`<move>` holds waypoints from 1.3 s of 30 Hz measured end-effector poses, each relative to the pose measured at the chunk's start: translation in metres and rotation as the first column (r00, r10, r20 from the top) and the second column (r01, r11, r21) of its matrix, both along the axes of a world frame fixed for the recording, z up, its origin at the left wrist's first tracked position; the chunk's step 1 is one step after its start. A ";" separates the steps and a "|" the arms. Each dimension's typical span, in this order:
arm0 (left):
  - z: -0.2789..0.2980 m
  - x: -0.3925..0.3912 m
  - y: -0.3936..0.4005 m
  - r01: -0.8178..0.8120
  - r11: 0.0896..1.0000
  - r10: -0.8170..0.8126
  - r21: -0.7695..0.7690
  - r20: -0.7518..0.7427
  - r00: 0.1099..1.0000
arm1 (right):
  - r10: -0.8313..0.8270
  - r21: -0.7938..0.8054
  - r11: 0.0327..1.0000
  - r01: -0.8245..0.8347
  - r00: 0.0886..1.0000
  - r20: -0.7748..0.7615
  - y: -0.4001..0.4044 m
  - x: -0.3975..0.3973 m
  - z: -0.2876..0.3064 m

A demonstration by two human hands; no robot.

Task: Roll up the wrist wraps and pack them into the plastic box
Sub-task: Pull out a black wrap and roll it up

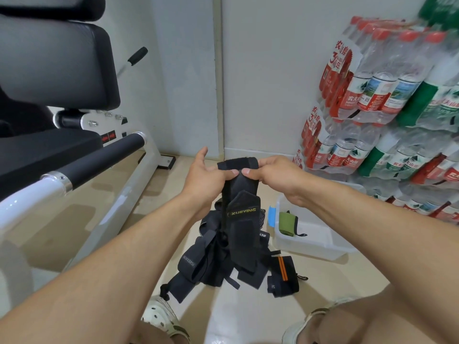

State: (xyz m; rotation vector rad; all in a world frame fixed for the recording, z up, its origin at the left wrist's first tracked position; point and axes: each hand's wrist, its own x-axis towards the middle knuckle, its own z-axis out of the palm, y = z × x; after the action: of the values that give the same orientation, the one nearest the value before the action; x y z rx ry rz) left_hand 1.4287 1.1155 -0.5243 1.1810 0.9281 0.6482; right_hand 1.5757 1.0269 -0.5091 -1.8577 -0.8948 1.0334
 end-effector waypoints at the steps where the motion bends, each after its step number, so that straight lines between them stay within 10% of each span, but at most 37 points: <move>1: 0.001 0.000 0.001 -0.015 0.996 0.019 -0.083 0.041 0.999 | 0.048 -0.015 0.999 -0.048 0.999 0.010 -0.001 0.001 0.001; 11: 0.008 -0.009 0.019 -0.158 0.985 0.162 -0.075 0.063 0.985 | 0.458 -0.331 0.860 -0.388 0.873 0.165 -0.015 0.002 -0.013; 20: 0.008 -0.013 0.006 0.245 0.963 -0.232 0.110 -0.119 0.965 | 0.052 0.047 0.998 -0.049 0.996 -0.069 -0.014 0.030 0.004; 39: 0.007 -0.007 -0.006 0.423 0.890 -0.388 0.169 -0.205 0.899 | 0.386 0.044 0.911 -0.410 0.811 -0.439 -0.019 0.019 0.015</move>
State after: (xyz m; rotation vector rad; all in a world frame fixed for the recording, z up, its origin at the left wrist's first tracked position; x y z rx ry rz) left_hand 1.4213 1.1098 -0.5170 1.5844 0.7254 0.3130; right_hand 1.5944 1.0076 -0.4945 -1.4036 -1.0031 1.6741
